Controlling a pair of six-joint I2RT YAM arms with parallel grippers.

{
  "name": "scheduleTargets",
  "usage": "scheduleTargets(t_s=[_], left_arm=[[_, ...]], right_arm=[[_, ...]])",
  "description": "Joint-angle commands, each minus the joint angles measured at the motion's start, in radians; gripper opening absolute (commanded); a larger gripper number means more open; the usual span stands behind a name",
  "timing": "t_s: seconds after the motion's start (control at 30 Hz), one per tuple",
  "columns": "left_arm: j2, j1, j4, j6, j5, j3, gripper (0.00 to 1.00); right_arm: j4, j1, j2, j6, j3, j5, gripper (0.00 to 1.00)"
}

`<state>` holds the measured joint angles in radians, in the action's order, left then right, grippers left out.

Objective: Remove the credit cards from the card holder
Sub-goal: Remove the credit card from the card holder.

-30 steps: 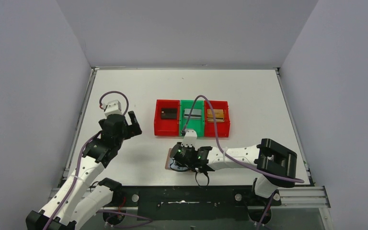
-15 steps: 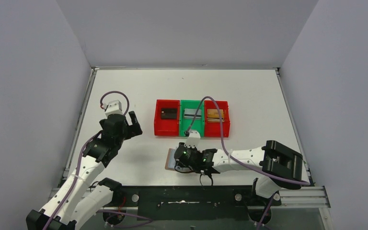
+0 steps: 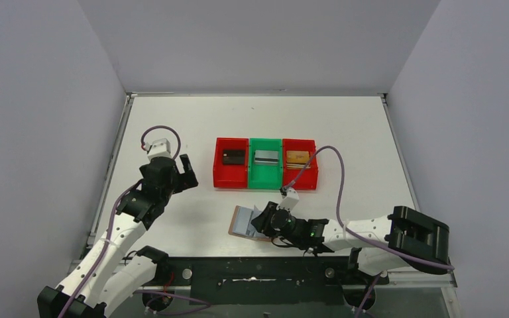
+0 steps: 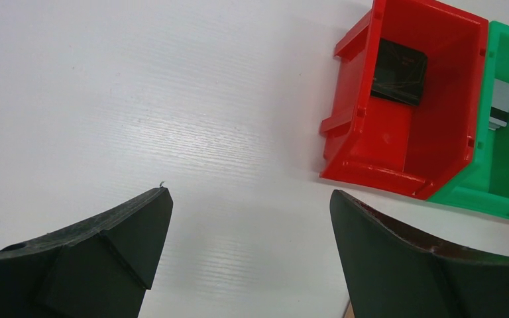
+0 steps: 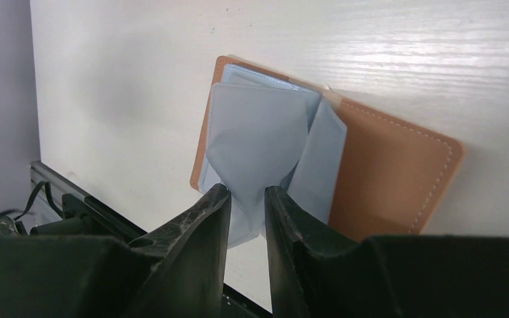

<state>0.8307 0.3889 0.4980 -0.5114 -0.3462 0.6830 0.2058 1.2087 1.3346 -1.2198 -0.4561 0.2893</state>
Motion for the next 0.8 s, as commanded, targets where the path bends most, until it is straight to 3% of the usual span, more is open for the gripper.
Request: scheduleTargets(t_s=[0.0,0.13,0.47,0.63,0.77], left_arm=[[0.0,-0.005,-0.024,0.007,0.008,0.006,0.92],[-0.005,-0.005,-0.024,0.007,0.009,0.007,0.92],[-0.005,-0.004,-0.027,0.007,0.017,0.006,0.92],[-0.005,-0.004,-0.032,0.008,0.024,0.004,0.92],[-0.007,-0.005,-0.028,0.008,0.017,0.007,0.92]], right_arm=[[0.165,-0.011,-0.08,-0.081,0.091,0.024,0.27],[0.156,-0.016,-0.136,-0.112,0.138,0.034,0.26],[-0.263,0.029,-0.23,-0.287,0.11,0.13,0.3],[-0.297,0.034,-0.234,-0.149,0.01,0.146,0.39],[-0.377,0.036,-0.109,-0.019,-0.188,0.161,0.46]])
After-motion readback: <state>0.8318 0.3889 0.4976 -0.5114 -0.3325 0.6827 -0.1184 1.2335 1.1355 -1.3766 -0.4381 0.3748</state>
